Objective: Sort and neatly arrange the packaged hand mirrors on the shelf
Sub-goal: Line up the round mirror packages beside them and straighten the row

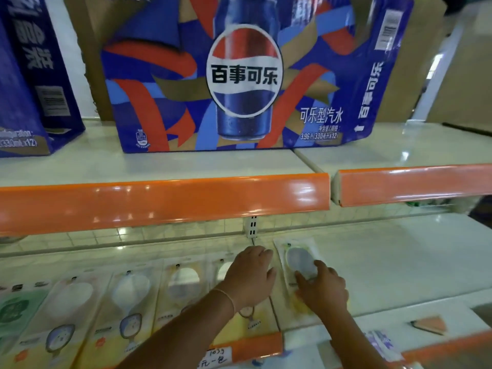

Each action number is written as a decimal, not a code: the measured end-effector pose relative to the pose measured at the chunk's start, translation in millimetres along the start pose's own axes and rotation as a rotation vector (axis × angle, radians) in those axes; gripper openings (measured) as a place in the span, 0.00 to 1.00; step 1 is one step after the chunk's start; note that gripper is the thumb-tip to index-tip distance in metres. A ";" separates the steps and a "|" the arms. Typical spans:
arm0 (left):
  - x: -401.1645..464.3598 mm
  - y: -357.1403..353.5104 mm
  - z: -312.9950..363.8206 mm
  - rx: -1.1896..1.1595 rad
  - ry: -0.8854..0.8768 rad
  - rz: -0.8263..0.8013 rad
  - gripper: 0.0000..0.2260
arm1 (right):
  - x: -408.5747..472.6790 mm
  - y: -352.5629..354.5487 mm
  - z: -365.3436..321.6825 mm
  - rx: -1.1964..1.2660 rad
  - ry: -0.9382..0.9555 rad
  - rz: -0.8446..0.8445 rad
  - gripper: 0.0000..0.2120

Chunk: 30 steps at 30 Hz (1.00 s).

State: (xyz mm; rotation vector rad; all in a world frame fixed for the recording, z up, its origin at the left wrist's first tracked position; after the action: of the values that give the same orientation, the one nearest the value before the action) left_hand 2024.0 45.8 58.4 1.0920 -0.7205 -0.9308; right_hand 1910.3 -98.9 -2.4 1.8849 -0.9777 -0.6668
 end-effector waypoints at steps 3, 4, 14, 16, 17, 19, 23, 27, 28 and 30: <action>6.8 -3.7 5.0 -0.047 0.015 -0.039 0.19 | -4.5 -1.8 6.2 -0.029 -0.050 -0.067 0.34; 6.8 -4.7 6.2 -0.059 0.019 -0.047 0.19 | -5.5 -3.6 7.5 -0.038 -0.061 -0.079 0.34; -6.9 -25.1 -6.3 -0.096 0.063 -0.077 0.20 | 6.5 -6.3 11.5 0.052 -0.031 -0.105 0.52; -13.7 -30.3 -7.9 -0.102 0.061 -0.075 0.20 | 8.4 -6.6 11.7 0.123 -0.033 -0.081 0.52; -16.5 -32.1 -8.8 -0.106 0.060 -0.068 0.21 | 8.3 -5.5 11.5 0.195 -0.031 -0.067 0.48; -21.2 -34.0 -10.3 -0.123 0.058 -0.055 0.21 | 6.6 -0.4 10.1 0.367 -0.016 -0.045 0.39; -29.2 -33.3 -11.8 -0.192 0.066 -0.030 0.20 | 8.4 -0.1 14.7 0.656 -0.079 -0.043 0.35; -36.9 -25.5 -15.6 -0.379 0.134 0.051 0.18 | 1.4 -3.3 10.8 1.061 -0.141 -0.148 0.27; -37.9 -25.5 -20.0 -0.467 0.166 0.074 0.16 | -4.7 -1.4 4.1 1.145 -0.121 -0.186 0.22; -41.0 -25.8 -31.4 -0.695 0.274 0.113 0.11 | -18.7 -2.0 -10.4 1.249 -0.082 -0.269 0.16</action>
State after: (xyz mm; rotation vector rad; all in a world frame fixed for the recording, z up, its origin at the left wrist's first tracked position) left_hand 2025.9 90.8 22.5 0.5357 -0.1931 -0.8206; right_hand 1908.7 -77.9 1.9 3.1252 -1.3588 -0.2429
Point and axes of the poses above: each hand's wrist, its own x-axis towards the middle knuckle, its own y-axis out of the back of the hand, z = x × y, the point moved 7 cm from there along x, towards the middle knuckle, and after that the axes turned 5 degrees about -z, right-handed, at the moved point
